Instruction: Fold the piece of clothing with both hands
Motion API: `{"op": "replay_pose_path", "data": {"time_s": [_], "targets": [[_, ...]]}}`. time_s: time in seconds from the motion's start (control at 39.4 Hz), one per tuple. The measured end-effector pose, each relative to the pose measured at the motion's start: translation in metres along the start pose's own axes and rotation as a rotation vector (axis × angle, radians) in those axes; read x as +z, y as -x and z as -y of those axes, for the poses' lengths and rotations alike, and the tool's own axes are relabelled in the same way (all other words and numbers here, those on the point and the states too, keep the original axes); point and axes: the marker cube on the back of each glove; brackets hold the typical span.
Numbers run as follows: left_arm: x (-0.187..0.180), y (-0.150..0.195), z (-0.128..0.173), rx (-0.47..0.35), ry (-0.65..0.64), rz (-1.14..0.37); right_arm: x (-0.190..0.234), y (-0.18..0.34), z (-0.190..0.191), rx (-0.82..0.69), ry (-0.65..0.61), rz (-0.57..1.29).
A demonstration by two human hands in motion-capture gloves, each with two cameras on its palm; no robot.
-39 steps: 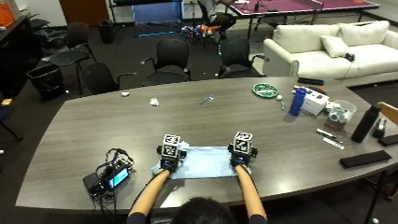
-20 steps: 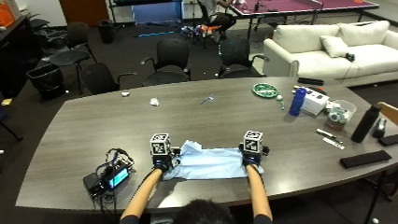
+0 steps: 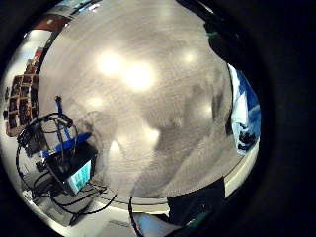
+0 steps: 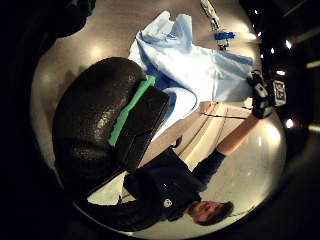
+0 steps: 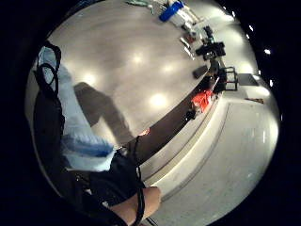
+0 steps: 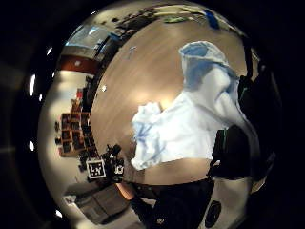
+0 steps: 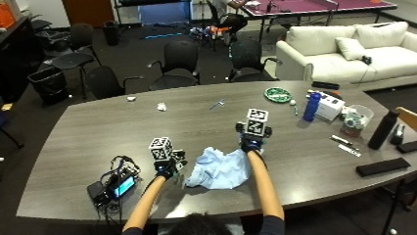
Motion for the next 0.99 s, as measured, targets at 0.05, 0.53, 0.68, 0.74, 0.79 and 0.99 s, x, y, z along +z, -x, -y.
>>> {"op": "replay_pose_path", "data": {"time_s": [0.05,0.53,0.68,0.74,0.79,0.99], "targets": [[-0.006,0.0,0.005,0.073,-0.065,-0.028,-0.015,0.036,-0.016,-0.053,-0.03,-0.036],[-0.036,0.078,-0.019,-0.226,-0.134,0.041,0.103,0.287,-0.132,-0.52,0.191,-0.277],[-0.053,0.085,-0.034,-0.345,-0.163,0.114,0.09,0.282,-0.112,-0.515,0.048,-0.202],[-0.062,0.081,-0.043,-0.385,-0.148,0.138,0.073,0.27,-0.104,-0.5,0.007,-0.159],[-0.06,0.079,-0.034,-0.335,-0.128,0.088,0.061,0.256,-0.091,-0.474,-0.01,-0.114],[-0.074,0.065,-0.018,-0.217,-0.139,0.042,0.027,0.207,-0.07,-0.416,0.002,-0.014]]}}
